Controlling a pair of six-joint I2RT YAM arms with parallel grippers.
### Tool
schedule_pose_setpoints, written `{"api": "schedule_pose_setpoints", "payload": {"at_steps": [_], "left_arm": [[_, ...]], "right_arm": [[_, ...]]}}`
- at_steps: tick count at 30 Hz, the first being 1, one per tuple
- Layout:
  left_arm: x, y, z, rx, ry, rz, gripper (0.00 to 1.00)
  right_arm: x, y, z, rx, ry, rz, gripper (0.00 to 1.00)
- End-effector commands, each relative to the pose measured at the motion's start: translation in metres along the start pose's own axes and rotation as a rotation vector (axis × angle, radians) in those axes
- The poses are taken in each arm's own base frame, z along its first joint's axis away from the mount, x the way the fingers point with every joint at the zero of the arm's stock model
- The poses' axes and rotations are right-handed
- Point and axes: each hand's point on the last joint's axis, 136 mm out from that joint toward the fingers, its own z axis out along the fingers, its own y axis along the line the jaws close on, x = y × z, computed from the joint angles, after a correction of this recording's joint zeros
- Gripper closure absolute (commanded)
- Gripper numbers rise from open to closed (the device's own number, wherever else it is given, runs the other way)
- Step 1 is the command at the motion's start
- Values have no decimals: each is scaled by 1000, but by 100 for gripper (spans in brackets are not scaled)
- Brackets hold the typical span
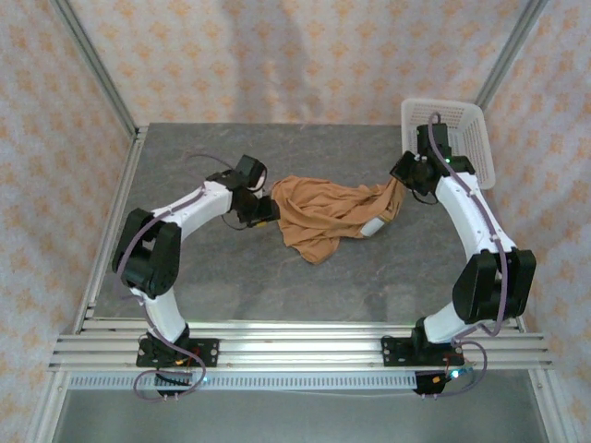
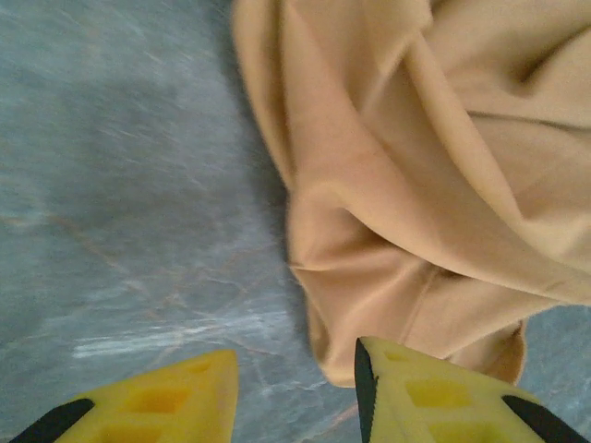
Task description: Fold the inside-out t-shirt
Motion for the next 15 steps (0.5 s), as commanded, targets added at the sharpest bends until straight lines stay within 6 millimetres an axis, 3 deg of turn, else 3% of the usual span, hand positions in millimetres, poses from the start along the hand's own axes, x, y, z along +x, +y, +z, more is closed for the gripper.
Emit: {"api": "schedule_pose_setpoints", "payload": {"at_steps": [1,8,11,15], "left_arm": [[0,-32,18,114,-23,-11,60],[6,-51,46,136,-4,-19,60],[12,-37,62,76,27,-32,60],[11,-21,54,-9,1,-17,57]], "right_arm": [[-6,8,-3,-32,-19,4,100],[0,10,2,-49,8,5,100],[0,10,0,-50,8,3,100],[-2,11,-3,-53,-1,-5,100]]}}
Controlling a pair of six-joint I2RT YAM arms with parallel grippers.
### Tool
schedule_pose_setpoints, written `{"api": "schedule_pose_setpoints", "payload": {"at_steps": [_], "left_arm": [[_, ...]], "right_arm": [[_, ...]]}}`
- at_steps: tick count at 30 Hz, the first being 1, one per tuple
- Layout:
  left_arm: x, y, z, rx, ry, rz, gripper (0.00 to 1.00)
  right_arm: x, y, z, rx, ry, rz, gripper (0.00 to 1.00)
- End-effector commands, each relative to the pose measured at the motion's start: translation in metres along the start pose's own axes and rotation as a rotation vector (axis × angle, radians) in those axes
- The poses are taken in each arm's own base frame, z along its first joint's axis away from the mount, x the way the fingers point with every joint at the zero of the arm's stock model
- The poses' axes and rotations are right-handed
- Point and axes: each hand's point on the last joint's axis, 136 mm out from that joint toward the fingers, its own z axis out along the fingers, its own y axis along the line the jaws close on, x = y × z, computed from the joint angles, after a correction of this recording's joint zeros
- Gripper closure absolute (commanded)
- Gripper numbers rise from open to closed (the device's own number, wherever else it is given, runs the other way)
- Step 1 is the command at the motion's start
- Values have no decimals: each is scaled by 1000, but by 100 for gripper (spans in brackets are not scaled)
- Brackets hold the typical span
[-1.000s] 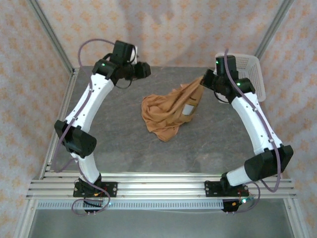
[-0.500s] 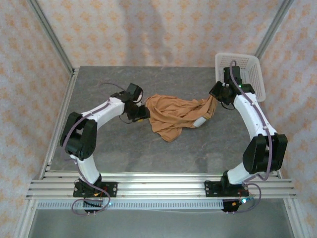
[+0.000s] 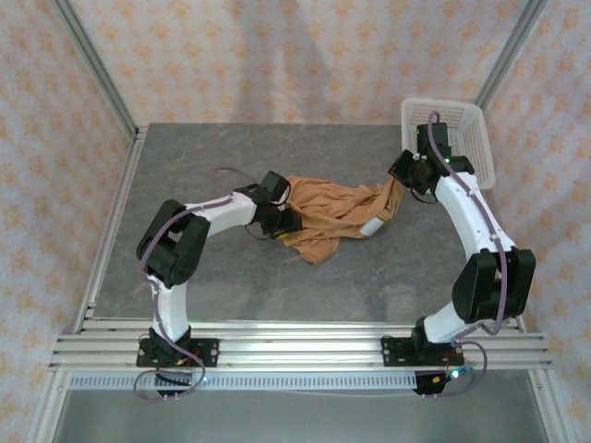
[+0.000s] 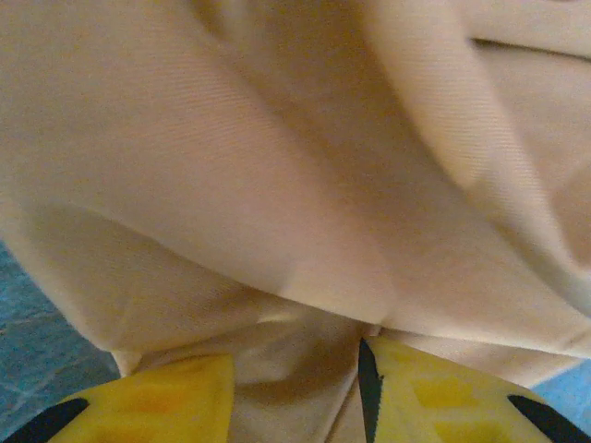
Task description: Fold the inside-out t-shirt
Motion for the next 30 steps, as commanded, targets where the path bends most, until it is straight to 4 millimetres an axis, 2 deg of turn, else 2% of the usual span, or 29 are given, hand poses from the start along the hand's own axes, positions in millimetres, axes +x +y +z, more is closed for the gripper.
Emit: {"api": "schedule_pose_setpoints", "payload": {"at_steps": [1,2,3,6,9,14,24,30], "left_arm": [[-9,6,-13,-64,-51,8,56],[-8,8,-14,-77,-49,10,55],[-11,3,-26,-67,-74,21,54],[-11,4,-38,-82,-98,31,53],[-7,9,-40,-95,-92,34,53],[1,17,-34,-107,-77,27,52],[3,19,-10,-102,-49,2,53],[5,28,7,-111,-33,-27,62]], "right_arm": [[-3,4,-4,-15,-15,-4,100],[-3,4,-4,-16,-16,-3,100],[-3,4,-3,-17,-13,-3,100],[-1,4,0,-17,-4,-3,100],[-3,4,-1,-19,-10,-4,100],[-3,6,0,-25,-7,0,100],[-4,8,-3,-34,-9,1,100],[-5,9,-3,-38,-10,4,100]]}}
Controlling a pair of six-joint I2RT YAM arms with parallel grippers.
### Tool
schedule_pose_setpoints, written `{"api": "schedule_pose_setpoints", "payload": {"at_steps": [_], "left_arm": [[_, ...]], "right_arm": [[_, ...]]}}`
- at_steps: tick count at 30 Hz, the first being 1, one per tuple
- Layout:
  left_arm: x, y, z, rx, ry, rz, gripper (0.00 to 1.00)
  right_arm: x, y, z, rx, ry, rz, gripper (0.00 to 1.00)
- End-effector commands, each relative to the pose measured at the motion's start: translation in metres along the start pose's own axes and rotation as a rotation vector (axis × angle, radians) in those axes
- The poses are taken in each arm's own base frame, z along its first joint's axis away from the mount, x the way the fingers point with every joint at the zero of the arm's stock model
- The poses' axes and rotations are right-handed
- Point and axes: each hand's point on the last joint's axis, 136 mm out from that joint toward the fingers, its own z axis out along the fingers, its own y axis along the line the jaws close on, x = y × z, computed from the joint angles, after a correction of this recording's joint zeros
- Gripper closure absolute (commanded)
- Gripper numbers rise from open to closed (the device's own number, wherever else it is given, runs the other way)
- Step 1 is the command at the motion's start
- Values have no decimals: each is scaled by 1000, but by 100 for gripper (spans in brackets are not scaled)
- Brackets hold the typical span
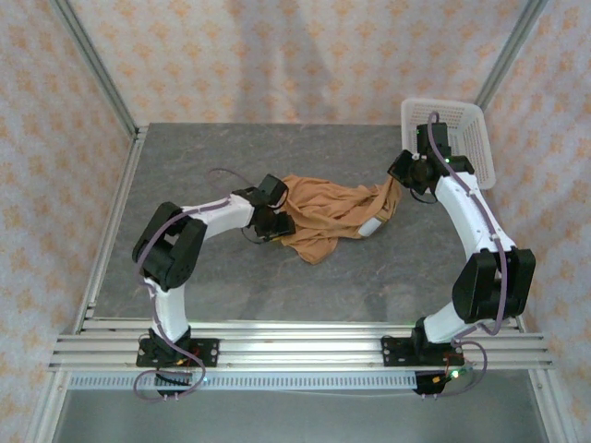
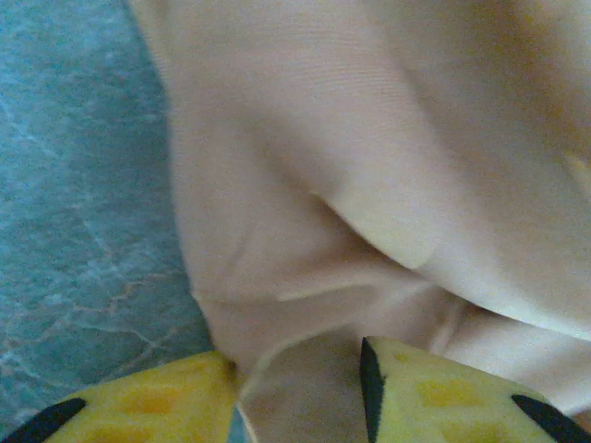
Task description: Fold the inside-out t-shirt
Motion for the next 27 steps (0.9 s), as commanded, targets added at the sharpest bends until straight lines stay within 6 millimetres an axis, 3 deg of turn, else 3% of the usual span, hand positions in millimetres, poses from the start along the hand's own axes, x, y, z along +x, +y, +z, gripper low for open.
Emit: {"api": "schedule_pose_setpoints", "payload": {"at_steps": [1,4,6,8,11,13,16,18,20,27], "left_arm": [[1,2,13,-4,0,-19,72],[-6,1,3,-20,-20,-11,100],[-22,-5,-24,-23,-55,10,100],[-48,-6,-71,-30,-118,33,100],[-97,7,-173,-31,-283,23,100],[-124,19,-255,-15,-441,-14,100],[-139,32,-351,34,-649,-72,100],[-136,30,-392,65,-745,-80,100],[-127,24,-419,103,-810,-73,100],[-89,17,-466,177,-922,-48,100]], "right_arm": [[-7,7,-4,-23,-24,4,100],[-9,10,-6,-35,-27,4,100],[-14,18,-14,-61,-46,-6,100],[-27,23,-33,-65,-81,-23,100],[-59,23,-79,-70,-174,-11,100],[-80,19,-120,-92,-258,30,100],[-93,22,-166,-131,-353,55,100],[-92,35,-187,-203,-376,67,100],[-87,51,-202,-304,-373,80,100],[-70,82,-265,-501,-406,57,100]]}}
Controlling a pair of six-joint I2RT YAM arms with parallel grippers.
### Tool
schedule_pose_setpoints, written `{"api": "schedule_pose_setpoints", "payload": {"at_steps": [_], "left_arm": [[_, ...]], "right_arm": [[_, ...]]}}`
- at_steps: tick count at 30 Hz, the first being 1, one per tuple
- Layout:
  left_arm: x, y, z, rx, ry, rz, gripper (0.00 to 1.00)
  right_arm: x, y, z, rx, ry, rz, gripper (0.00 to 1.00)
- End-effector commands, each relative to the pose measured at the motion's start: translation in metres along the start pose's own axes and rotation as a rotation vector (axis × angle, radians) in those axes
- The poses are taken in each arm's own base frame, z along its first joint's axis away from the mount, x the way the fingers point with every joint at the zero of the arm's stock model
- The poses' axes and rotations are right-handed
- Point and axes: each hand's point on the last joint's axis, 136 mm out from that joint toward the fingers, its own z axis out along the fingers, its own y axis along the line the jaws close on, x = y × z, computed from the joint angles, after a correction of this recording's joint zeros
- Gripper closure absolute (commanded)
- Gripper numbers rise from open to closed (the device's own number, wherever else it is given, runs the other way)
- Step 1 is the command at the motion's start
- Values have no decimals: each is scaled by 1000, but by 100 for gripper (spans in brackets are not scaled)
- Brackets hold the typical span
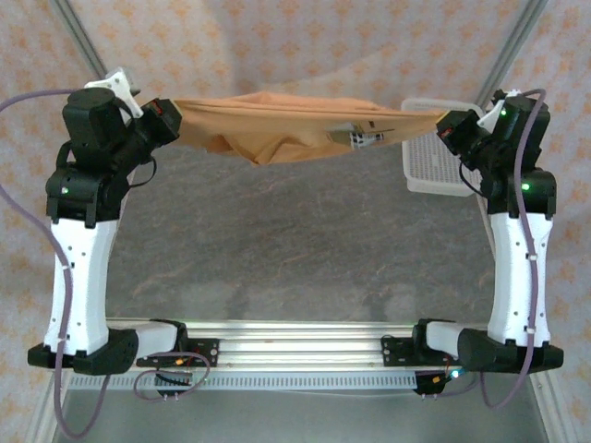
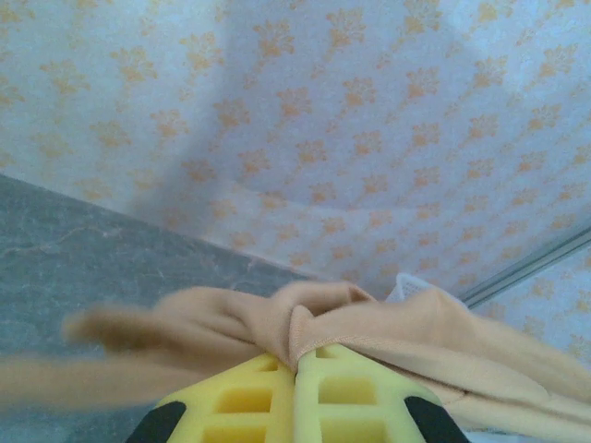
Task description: Fold the inside-out t-shirt
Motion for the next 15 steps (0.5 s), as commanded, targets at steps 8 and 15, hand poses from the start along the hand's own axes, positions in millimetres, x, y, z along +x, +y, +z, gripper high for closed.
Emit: {"api": "schedule_pose_setpoints", "payload": {"at_steps": [8,15], "left_arm": [[27,30,6,-98,69,24,100],[100,63,134,-140,357,-4,100]], "right_arm": [[-12,34,-34,-107,-49,18,100],[13,-17,45,-15,52,113,100]]}}
